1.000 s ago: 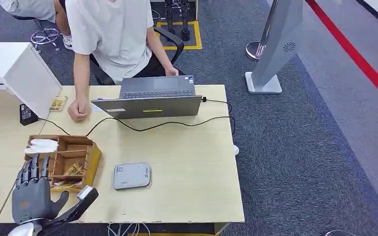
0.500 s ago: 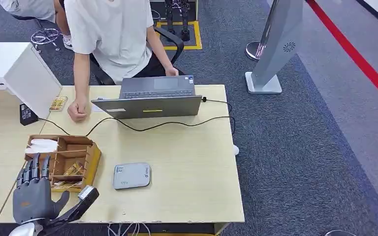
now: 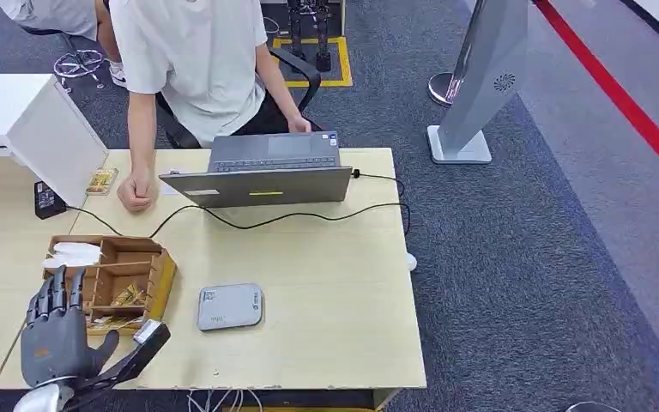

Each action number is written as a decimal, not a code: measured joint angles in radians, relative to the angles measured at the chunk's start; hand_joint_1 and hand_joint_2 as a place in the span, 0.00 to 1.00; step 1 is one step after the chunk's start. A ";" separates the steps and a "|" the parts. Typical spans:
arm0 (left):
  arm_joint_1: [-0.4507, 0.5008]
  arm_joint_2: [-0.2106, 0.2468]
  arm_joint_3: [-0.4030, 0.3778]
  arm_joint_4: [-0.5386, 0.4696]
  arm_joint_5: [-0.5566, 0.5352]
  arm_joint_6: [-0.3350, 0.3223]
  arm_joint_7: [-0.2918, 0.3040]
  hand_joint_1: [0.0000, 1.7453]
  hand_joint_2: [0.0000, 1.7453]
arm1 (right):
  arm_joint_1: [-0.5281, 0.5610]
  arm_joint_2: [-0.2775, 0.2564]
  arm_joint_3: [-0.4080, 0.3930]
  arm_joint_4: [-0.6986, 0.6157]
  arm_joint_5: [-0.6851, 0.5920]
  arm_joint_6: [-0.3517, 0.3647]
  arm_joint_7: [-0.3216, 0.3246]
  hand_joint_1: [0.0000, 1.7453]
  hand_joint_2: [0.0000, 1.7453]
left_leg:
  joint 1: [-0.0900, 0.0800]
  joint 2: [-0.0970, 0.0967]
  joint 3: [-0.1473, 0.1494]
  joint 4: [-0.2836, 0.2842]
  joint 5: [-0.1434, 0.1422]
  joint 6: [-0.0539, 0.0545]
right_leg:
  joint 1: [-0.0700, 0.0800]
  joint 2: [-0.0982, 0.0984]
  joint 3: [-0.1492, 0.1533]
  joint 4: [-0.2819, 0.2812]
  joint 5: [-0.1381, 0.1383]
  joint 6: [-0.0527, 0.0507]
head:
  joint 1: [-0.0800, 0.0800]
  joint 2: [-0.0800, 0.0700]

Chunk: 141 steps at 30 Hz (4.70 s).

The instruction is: Pass the card to the sensor for recognition and then transmit it.

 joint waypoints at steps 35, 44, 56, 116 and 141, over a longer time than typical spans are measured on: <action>-0.030 -0.019 0.041 0.070 0.078 -0.102 -0.034 1.00 1.00 | 0.000 -0.005 0.010 0.000 0.003 0.011 0.000 0.00 0.00 | 0.000 0.000 0.001 0.000 0.000 0.000 | 0.000 0.000 0.001 0.000 0.000 0.000 | 0.000 0.000; -0.028 -0.023 0.043 0.065 0.039 -0.047 -0.034 1.00 1.00 | 0.000 -0.006 0.011 0.000 0.000 0.007 0.000 0.00 0.00 | 0.000 0.000 0.001 0.000 0.000 0.000 | 0.000 0.000 0.001 0.000 0.000 0.000 | 0.000 0.000; 0.001 0.005 -0.008 -0.251 0.029 -0.060 -0.050 1.00 1.00 | 0.001 -0.006 0.010 0.000 -0.018 -0.006 -0.013 0.00 0.00 | 0.000 0.000 0.001 0.000 0.000 0.000 | 0.000 0.000 0.000 0.000 0.000 0.000 | 0.000 0.000; 0.109 0.177 -0.176 -0.409 0.099 -0.184 0.021 0.00 1.00 | 0.002 0.004 -0.006 0.000 -0.054 -0.019 -0.027 0.00 0.00 | 0.000 0.000 0.001 0.000 0.000 0.000 | 0.000 0.000 -0.002 0.000 -0.001 -0.001 | 0.000 0.000; 0.065 0.083 -0.111 -0.129 0.108 -0.237 0.101 0.00 1.00 | 0.001 0.001 -0.006 0.000 -0.033 -0.019 -0.009 0.00 0.00 | 0.000 0.000 0.001 0.000 0.000 0.000 | 0.000 0.000 0.000 0.000 -0.001 -0.001 | 0.000 0.000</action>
